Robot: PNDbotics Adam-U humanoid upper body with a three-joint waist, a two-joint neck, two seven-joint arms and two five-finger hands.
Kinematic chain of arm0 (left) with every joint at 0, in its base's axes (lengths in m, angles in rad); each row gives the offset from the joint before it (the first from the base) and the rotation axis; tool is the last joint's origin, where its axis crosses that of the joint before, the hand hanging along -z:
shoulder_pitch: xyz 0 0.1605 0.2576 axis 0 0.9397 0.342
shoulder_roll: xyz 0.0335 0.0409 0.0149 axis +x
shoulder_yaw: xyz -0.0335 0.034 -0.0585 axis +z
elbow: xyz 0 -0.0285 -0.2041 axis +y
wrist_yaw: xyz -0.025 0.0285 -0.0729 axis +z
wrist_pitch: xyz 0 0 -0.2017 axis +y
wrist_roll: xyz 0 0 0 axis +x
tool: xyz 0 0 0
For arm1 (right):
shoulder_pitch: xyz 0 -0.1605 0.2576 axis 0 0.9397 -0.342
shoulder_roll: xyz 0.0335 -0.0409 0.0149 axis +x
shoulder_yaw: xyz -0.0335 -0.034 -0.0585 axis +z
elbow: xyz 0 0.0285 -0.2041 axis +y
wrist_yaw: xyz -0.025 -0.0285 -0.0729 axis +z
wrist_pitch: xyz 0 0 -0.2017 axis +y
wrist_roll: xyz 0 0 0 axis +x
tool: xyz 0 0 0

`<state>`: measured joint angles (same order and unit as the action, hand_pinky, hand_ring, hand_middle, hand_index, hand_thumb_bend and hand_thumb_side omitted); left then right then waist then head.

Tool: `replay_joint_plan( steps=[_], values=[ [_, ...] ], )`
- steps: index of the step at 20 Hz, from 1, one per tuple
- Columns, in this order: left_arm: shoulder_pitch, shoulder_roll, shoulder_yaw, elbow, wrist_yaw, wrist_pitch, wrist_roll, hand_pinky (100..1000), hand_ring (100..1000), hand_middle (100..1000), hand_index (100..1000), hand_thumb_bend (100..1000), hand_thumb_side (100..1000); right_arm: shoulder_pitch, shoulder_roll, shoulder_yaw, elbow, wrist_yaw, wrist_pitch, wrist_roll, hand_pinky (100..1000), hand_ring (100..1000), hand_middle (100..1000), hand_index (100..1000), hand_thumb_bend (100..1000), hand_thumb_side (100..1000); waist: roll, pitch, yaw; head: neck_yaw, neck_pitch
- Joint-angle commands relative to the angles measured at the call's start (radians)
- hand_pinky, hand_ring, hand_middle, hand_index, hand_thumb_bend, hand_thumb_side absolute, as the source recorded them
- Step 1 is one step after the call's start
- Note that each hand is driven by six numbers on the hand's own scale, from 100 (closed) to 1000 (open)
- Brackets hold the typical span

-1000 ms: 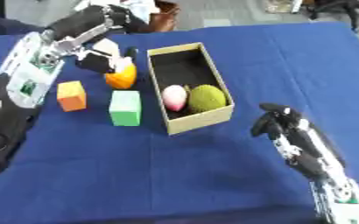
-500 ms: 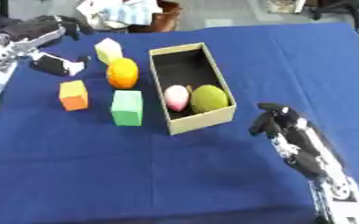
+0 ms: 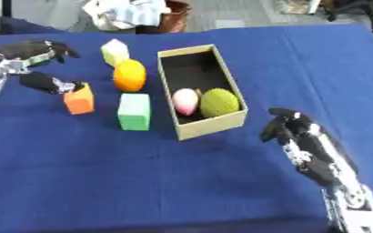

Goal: Pick up objects on the table and place them in the box.

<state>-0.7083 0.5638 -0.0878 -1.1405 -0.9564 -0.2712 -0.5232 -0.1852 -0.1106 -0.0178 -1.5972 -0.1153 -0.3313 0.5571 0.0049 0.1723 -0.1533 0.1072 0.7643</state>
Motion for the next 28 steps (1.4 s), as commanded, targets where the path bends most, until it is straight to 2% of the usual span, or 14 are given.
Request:
replay_joint_plan(
  steps=[1, 2, 9, 17, 21, 25, 28],
  values=[
    [-0.015, 0.037, 0.000, 0.024, -0.022, -0.020, -0.002, 828, 793, 861, 934, 538, 869, -0.009, -0.018, -0.004, -0.012, 0.003, -0.001, 0.004, 587, 595, 560, 827, 100, 470, 0.009, -0.026, 0.000, -0.001, 0.002],
    [-0.016, 0.037, -0.003, 0.034, -0.030, -0.025, -0.002, 829, 798, 866, 936, 591, 899, -0.009, -0.018, -0.004, -0.012, 0.003, -0.001, 0.004, 587, 595, 560, 827, 100, 470, 0.009, -0.026, 0.000, -0.002, 0.002],
    [-0.026, 0.030, -0.017, 0.089, -0.098, -0.067, 0.001, 834, 808, 875, 947, 684, 891, -0.008, -0.019, -0.004, -0.011, 0.003, -0.001, 0.004, 587, 595, 560, 826, 100, 470, 0.010, -0.025, -0.003, -0.004, 0.006],
    [-0.038, 0.010, -0.020, 0.131, -0.161, -0.079, 0.015, 825, 794, 855, 943, 662, 830, -0.008, -0.018, -0.003, -0.010, 0.003, -0.001, 0.006, 587, 594, 560, 826, 100, 470, 0.009, -0.023, -0.003, -0.010, 0.006],
    [-0.042, -0.001, -0.015, 0.157, -0.184, -0.074, 0.023, 808, 766, 807, 920, 600, 724, -0.008, -0.018, -0.003, -0.010, 0.003, -0.001, 0.006, 587, 594, 560, 826, 100, 470, 0.008, -0.022, -0.004, -0.014, 0.006],
    [-0.040, -0.007, -0.013, 0.167, -0.174, -0.081, 0.031, 777, 707, 711, 864, 500, 501, -0.008, -0.018, -0.003, -0.010, 0.003, -0.001, 0.007, 587, 594, 560, 826, 100, 470, 0.008, -0.021, -0.004, -0.020, 0.006],
    [-0.037, -0.006, -0.013, 0.166, -0.148, -0.089, 0.031, 749, 646, 630, 818, 425, 434, -0.008, -0.018, -0.003, -0.010, 0.003, -0.001, 0.006, 587, 593, 560, 826, 100, 470, 0.008, -0.022, -0.004, -0.021, 0.005]
  ],
)
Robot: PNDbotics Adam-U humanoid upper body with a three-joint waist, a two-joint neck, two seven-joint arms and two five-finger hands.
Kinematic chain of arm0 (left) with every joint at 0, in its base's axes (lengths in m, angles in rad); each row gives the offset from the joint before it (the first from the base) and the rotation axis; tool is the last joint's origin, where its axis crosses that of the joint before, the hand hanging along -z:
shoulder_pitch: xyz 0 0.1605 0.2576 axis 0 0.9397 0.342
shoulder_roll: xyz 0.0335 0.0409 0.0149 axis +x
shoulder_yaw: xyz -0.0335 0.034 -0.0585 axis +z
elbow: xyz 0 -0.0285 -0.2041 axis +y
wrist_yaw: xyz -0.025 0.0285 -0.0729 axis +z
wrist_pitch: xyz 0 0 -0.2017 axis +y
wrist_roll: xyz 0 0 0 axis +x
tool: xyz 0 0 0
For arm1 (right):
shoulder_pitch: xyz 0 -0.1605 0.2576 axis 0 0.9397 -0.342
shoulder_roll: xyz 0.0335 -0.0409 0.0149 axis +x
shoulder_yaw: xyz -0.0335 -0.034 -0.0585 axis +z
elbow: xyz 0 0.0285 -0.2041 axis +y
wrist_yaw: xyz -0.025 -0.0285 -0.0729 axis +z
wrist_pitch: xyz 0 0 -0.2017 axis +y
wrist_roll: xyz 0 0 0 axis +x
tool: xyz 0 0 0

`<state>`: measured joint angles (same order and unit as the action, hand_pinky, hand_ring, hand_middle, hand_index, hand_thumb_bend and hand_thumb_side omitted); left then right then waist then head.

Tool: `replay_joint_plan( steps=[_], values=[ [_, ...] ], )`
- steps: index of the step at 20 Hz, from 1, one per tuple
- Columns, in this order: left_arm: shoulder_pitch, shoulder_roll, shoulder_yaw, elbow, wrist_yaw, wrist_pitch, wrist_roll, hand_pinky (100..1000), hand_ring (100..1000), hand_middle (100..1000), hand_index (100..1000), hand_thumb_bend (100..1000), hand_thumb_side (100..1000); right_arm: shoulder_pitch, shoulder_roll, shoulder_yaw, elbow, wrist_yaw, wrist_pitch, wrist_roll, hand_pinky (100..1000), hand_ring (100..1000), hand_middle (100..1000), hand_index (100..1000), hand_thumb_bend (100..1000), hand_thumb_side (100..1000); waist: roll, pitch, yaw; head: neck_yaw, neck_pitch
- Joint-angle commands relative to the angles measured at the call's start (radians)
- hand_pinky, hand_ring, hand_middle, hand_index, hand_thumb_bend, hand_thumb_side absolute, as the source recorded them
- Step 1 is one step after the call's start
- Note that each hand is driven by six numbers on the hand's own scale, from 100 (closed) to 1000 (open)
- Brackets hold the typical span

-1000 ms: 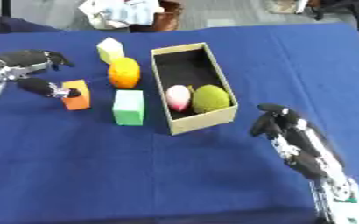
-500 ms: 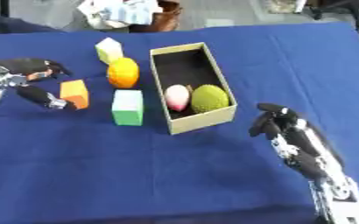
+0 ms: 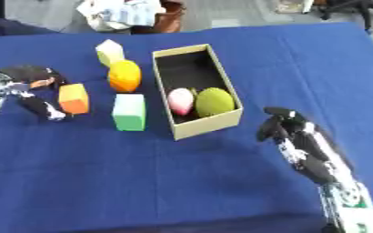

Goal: Pick up objects on the table and place them in the box.

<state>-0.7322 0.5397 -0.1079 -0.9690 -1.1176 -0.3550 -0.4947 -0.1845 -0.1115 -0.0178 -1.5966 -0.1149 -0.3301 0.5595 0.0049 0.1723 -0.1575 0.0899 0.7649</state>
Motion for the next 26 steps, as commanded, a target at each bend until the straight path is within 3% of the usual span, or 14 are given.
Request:
replay_joint_plan(
  steps=[1, 4, 9, 13, 16, 20, 26],
  values=[
    [-0.013, 0.018, 0.010, -0.010, 0.028, -0.006, 0.008, 739, 621, 594, 796, 379, 410, -0.009, -0.017, -0.003, -0.010, 0.002, -0.002, 0.003, 587, 593, 560, 826, 100, 470, 0.008, -0.022, 0.000, -0.004, 0.004],
    [-0.008, 0.020, 0.021, -0.038, 0.085, -0.002, 0.030, 723, 583, 522, 755, 255, 349, -0.010, -0.016, -0.004, -0.010, 0.002, -0.003, 0.003, 587, 593, 560, 826, 100, 470, 0.007, -0.023, 0.001, -0.006, 0.001],
    [-0.018, 0.036, 0.035, -0.152, 0.228, 0.007, 0.018, 725, 574, 504, 754, 101, 281, -0.009, -0.017, -0.004, -0.009, 0.003, -0.003, 0.002, 587, 593, 561, 826, 100, 470, 0.005, -0.025, 0.004, -0.009, 0.001],
    [-0.062, 0.029, 0.031, -0.237, 0.350, 0.025, -0.007, 723, 563, 490, 751, 100, 255, -0.009, -0.017, -0.002, -0.007, 0.003, -0.004, 0.003, 587, 592, 560, 826, 100, 470, 0.003, -0.028, 0.007, -0.012, 0.000],
    [-0.121, -0.008, 0.009, -0.238, 0.403, 0.043, -0.031, 722, 563, 491, 752, 100, 255, -0.010, -0.015, 0.001, -0.005, 0.003, -0.005, 0.005, 587, 591, 560, 825, 100, 470, -0.001, -0.029, 0.007, -0.014, -0.003],
    [-0.211, -0.098, -0.032, -0.173, 0.379, 0.053, -0.050, 721, 569, 497, 757, 100, 259, -0.014, -0.008, 0.010, -0.003, -0.001, -0.007, 0.013, 587, 591, 560, 825, 100, 470, -0.012, -0.027, -0.007, -0.011, -0.009],
    [-0.307, -0.241, -0.061, -0.025, 0.236, 0.052, -0.004, 723, 586, 519, 771, 100, 266, -0.020, 0.000, 0.020, 0.005, -0.007, -0.012, 0.022, 587, 589, 560, 825, 100, 469, -0.029, -0.022, -0.028, -0.011, -0.017]
  ],
)
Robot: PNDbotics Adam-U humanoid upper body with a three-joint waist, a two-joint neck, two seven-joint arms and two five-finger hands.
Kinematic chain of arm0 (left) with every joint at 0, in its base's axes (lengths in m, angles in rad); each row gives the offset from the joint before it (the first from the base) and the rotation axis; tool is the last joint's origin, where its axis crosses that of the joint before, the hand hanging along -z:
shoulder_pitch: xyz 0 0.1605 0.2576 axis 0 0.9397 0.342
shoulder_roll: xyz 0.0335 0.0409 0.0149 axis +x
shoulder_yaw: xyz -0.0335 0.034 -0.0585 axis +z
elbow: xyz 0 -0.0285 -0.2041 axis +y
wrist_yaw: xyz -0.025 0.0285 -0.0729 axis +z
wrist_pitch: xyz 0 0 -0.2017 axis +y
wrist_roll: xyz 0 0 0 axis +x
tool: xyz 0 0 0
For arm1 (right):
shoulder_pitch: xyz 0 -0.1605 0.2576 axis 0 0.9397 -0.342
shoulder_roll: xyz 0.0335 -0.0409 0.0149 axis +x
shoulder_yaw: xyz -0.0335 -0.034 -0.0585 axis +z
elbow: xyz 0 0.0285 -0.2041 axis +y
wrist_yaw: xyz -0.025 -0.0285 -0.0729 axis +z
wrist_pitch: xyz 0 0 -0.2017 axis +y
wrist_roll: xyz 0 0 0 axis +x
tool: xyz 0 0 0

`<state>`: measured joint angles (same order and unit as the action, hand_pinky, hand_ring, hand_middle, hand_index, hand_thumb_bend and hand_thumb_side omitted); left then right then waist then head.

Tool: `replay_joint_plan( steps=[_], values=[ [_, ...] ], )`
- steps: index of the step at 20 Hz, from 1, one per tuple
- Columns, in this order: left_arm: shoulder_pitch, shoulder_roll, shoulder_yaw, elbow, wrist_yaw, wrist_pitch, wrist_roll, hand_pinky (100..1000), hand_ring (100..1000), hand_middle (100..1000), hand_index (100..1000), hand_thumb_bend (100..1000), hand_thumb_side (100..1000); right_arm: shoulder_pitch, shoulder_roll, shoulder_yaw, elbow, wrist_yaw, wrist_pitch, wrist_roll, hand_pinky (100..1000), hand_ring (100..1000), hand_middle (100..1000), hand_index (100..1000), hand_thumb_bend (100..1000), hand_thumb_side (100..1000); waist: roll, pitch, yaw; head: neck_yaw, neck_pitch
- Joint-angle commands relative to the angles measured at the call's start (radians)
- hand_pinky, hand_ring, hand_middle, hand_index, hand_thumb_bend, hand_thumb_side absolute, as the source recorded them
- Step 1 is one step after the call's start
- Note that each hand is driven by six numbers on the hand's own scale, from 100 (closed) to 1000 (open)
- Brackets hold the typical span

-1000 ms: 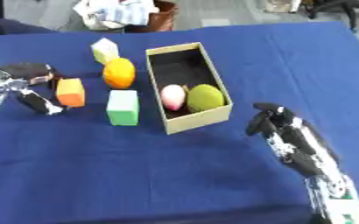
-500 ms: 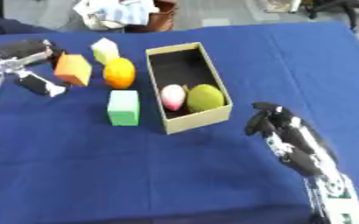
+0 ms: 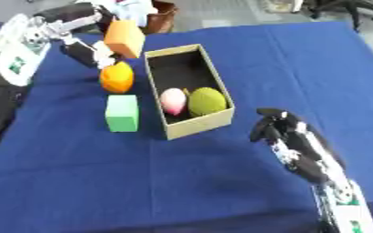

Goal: Pick up objects on the table and place them in the box.

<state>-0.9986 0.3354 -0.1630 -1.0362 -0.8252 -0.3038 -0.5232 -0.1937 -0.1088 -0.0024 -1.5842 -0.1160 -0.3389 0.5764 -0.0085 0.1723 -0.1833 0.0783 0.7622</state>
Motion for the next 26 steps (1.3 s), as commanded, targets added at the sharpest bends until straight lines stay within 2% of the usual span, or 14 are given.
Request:
replay_joint_plan(
  steps=[1, 4, 8, 12, 19, 20, 22, 24, 26],
  values=[
    [-0.050, -0.058, -0.008, 0.065, -0.083, 0.000, 0.039, 724, 590, 525, 776, 100, 268, -0.012, -0.001, 0.007, -0.007, -0.007, -0.003, 0.007, 587, 589, 560, 825, 100, 463, -0.016, -0.021, -0.006, 0.001, -0.017],
    [-0.067, -0.123, -0.004, 0.119, -0.142, 0.006, 0.088, 726, 594, 534, 791, 100, 262, -0.015, 0.005, 0.016, -0.006, -0.010, -0.003, 0.015, 586, 589, 559, 825, 100, 467, -0.020, -0.017, -0.015, 0.005, -0.021],
    [-0.074, -0.180, -0.015, 0.145, -0.202, 0.019, 0.160, 747, 647, 614, 847, 100, 271, -0.018, 0.007, 0.022, -0.003, -0.011, -0.003, 0.022, 586, 588, 559, 825, 100, 463, -0.021, -0.012, -0.029, 0.015, -0.024],
    [-0.069, -0.204, -0.032, 0.148, -0.269, 0.017, 0.210, 781, 719, 726, 887, 100, 375, -0.019, 0.008, 0.024, -0.003, -0.012, -0.002, 0.023, 586, 587, 560, 825, 100, 463, -0.020, -0.010, -0.036, 0.016, -0.025],
    [-0.064, -0.208, -0.040, 0.156, -0.366, 0.014, 0.228, 830, 785, 826, 918, 123, 519, -0.018, 0.009, 0.023, -0.004, -0.011, 0.000, 0.021, 586, 586, 560, 824, 100, 462, -0.019, -0.011, -0.034, 0.010, -0.026],
    [-0.064, -0.207, -0.039, 0.159, -0.378, 0.014, 0.221, 841, 798, 841, 923, 149, 547, -0.018, 0.009, 0.023, -0.004, -0.010, 0.000, 0.022, 586, 586, 560, 824, 100, 462, -0.019, -0.010, -0.034, 0.009, -0.026],
    [-0.066, -0.205, -0.040, 0.161, -0.409, 0.013, 0.203, 868, 829, 876, 938, 253, 659, -0.018, 0.009, 0.022, -0.004, -0.010, 0.000, 0.021, 586, 586, 560, 824, 100, 461, -0.019, -0.010, -0.033, 0.009, -0.026],
    [-0.068, -0.202, -0.040, 0.159, -0.445, 0.007, 0.189, 888, 854, 902, 951, 401, 742, -0.018, 0.009, 0.022, -0.003, -0.009, 0.000, 0.021, 587, 586, 560, 825, 100, 460, -0.019, -0.010, -0.033, 0.009, -0.026],
    [-0.071, -0.199, -0.041, 0.157, -0.481, -0.004, 0.173, 899, 869, 919, 959, 496, 816, -0.018, 0.009, 0.022, -0.003, -0.009, 0.000, 0.021, 586, 585, 560, 825, 100, 460, -0.019, -0.010, -0.033, 0.009, -0.025]
  ],
)
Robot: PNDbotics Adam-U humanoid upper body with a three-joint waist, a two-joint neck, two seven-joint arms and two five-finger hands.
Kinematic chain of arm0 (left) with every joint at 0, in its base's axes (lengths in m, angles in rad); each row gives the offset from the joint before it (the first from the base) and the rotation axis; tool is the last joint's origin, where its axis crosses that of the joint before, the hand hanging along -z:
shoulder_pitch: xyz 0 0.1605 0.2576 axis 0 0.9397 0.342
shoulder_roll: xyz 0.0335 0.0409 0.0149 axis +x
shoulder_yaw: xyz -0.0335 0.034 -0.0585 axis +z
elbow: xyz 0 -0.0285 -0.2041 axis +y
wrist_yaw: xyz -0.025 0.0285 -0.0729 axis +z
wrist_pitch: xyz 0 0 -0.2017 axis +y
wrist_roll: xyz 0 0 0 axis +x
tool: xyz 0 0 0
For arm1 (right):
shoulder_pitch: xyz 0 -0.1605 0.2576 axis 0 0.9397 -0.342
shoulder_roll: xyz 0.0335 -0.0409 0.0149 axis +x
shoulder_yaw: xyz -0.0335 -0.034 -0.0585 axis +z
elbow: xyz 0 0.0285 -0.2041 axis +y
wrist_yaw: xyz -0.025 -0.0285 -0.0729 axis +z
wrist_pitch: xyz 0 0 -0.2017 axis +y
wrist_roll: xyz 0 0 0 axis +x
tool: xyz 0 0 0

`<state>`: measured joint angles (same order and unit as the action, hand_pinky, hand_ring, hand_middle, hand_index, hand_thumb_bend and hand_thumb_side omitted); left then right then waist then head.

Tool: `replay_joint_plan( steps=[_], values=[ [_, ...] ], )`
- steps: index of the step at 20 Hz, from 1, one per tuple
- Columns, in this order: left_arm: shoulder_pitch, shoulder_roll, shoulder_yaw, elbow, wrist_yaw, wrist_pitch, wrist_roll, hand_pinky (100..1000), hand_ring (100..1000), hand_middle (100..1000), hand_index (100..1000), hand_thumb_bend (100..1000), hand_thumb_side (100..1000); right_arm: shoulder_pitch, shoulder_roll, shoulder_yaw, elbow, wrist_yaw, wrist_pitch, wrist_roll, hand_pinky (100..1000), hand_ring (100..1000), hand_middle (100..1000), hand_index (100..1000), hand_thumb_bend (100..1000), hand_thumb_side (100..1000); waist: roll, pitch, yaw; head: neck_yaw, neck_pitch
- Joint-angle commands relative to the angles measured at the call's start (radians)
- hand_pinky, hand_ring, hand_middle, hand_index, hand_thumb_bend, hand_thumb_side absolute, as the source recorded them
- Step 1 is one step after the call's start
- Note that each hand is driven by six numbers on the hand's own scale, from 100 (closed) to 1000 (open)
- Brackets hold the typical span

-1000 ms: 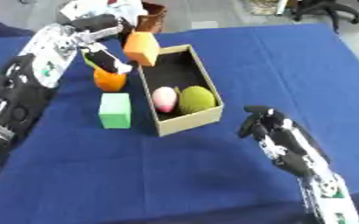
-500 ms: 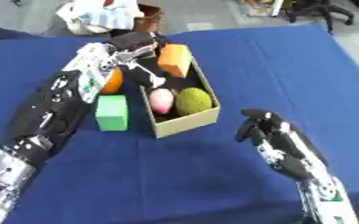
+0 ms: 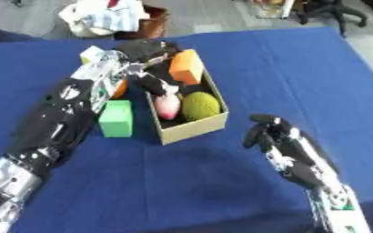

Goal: Pick up objects on the table and place them in the box.

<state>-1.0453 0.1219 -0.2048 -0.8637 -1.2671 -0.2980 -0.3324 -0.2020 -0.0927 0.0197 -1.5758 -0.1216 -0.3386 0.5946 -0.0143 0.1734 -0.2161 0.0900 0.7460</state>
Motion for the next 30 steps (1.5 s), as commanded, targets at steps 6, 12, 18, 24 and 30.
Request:
replay_joint_plan(
  steps=[6, 12, 18, 24, 30],
  values=[
    [-0.023, 0.022, 0.012, -0.012, -0.095, -0.045, -0.059, 911, 883, 939, 971, 537, 906, -0.009, -0.007, -0.001, -0.010, -0.002, -0.001, 0.001, 587, 585, 560, 825, 100, 459, -0.013, -0.011, 0.000, -0.005, -0.009],
    [-0.018, 0.070, 0.020, -0.083, 0.038, -0.072, -0.068, 858, 814, 843, 945, 308, 760, -0.008, -0.009, -0.006, -0.010, 0.000, -0.001, -0.002, 587, 584, 560, 825, 100, 458, -0.010, -0.012, 0.006, -0.006, -0.010],
    [0.009, 0.238, -0.010, -0.276, 0.382, -0.102, -0.173, 828, 777, 795, 927, 201, 652, -0.004, -0.018, -0.016, -0.010, 0.007, -0.001, -0.012, 587, 583, 561, 825, 100, 458, 0.002, -0.017, 0.022, -0.026, -0.003],
    [0.121, 0.435, -0.040, -0.493, 0.597, -0.065, -0.261, 829, 783, 807, 933, 266, 696, 0.000, -0.029, -0.023, -0.012, 0.013, 0.003, -0.019, 587, 583, 561, 826, 100, 461, 0.020, -0.020, 0.043, -0.051, 0.002],
    [0.221, 0.528, -0.075, -0.590, 0.625, -0.058, -0.326, 848, 811, 846, 947, 358, 858, -0.002, -0.031, -0.024, -0.015, 0.015, 0.005, -0.019, 588, 582, 562, 826, 100, 461, 0.025, -0.021, 0.045, -0.045, -0.001]
  ],
)
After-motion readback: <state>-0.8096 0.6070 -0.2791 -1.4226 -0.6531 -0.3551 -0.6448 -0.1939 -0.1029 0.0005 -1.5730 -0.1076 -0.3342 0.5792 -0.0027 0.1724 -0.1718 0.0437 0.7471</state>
